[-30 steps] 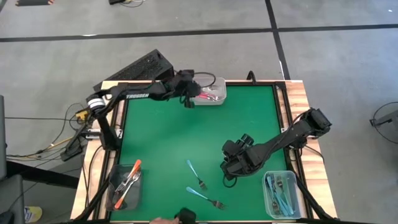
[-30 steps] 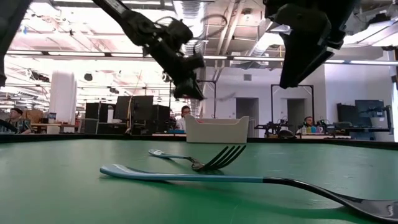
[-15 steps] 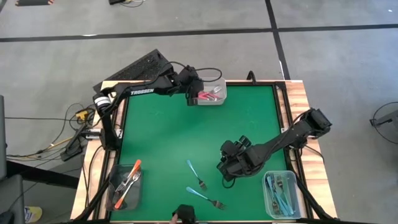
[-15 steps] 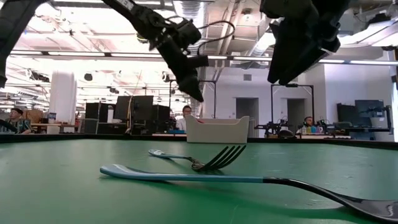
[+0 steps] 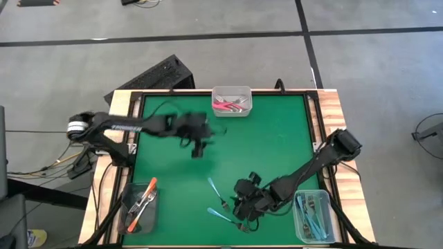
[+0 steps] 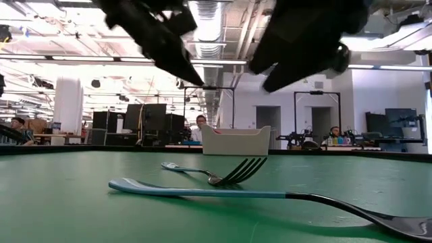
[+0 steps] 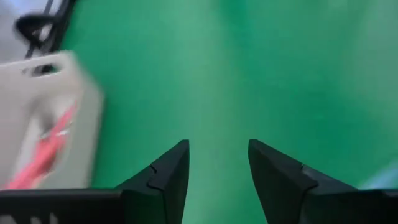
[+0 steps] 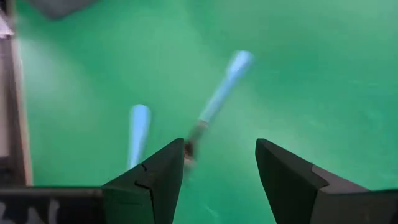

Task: Sort silverware by color (type)
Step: Put the blue fork into the transparent bin

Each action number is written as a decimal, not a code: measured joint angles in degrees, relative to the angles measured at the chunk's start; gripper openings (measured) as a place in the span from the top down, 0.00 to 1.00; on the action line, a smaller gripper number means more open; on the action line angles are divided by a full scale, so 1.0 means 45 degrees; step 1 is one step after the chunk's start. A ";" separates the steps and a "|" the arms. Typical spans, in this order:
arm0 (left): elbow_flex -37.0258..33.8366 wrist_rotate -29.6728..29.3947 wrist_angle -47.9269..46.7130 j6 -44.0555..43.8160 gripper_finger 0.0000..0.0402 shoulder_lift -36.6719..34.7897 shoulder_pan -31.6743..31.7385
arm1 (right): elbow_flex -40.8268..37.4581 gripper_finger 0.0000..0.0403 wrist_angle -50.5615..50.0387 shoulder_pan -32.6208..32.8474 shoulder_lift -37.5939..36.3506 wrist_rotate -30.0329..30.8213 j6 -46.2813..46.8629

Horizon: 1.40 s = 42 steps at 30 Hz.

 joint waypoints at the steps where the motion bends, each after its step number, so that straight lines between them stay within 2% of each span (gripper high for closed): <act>1: -0.0496 -0.0353 0.0355 -0.0316 0.63 -0.0406 -0.0666 | -0.0001 0.45 0.0725 -0.0074 0.0300 -0.0149 -0.0171; 4: -0.1669 -0.1780 0.1503 -0.1191 0.64 -0.1346 -0.2510 | 0.0034 0.45 0.1906 -0.0348 0.1182 -0.0207 -0.0214; 8: -0.2440 -0.3287 0.2276 -0.2225 0.64 -0.2050 -0.4516 | 0.0519 0.47 0.2003 -0.0700 0.2251 -0.0142 0.0215; 15: -0.2597 -0.4772 0.1883 -0.3618 0.64 -0.2103 -0.6606 | 0.1731 0.53 0.1932 -0.1002 0.3803 -0.0556 0.0079; 22: -0.2591 -0.6075 0.1517 -0.4637 0.64 -0.1956 -0.7395 | 0.2891 0.62 0.0028 -0.1079 0.4594 -0.0827 0.0467; 26: -0.2591 -0.6292 0.1552 -0.5097 0.64 -0.1955 -0.7628 | 0.3546 0.77 -0.1577 -0.1086 0.4738 -0.0884 0.0443; 29: -0.2591 -0.6417 0.1545 -0.5575 0.64 -0.1955 -0.7798 | 0.3686 0.93 -0.1922 -0.1049 0.4741 -0.0974 0.0119; 30: -0.2591 -0.6570 0.1554 -0.5765 0.64 -0.1955 -0.7872 | 0.3709 0.96 -0.1951 -0.1015 0.4701 -0.0914 0.0005; 36: -0.2591 -0.6999 0.1511 -0.6435 0.64 -0.1783 -0.7979 | 0.3651 0.95 -0.2077 -0.0795 0.4020 -0.0864 -0.0570; 42: -0.2591 -0.7002 0.1605 -0.7094 0.64 -0.1180 -0.8009 | 0.3675 0.97 -0.2178 -0.0457 0.2816 0.1219 -0.0565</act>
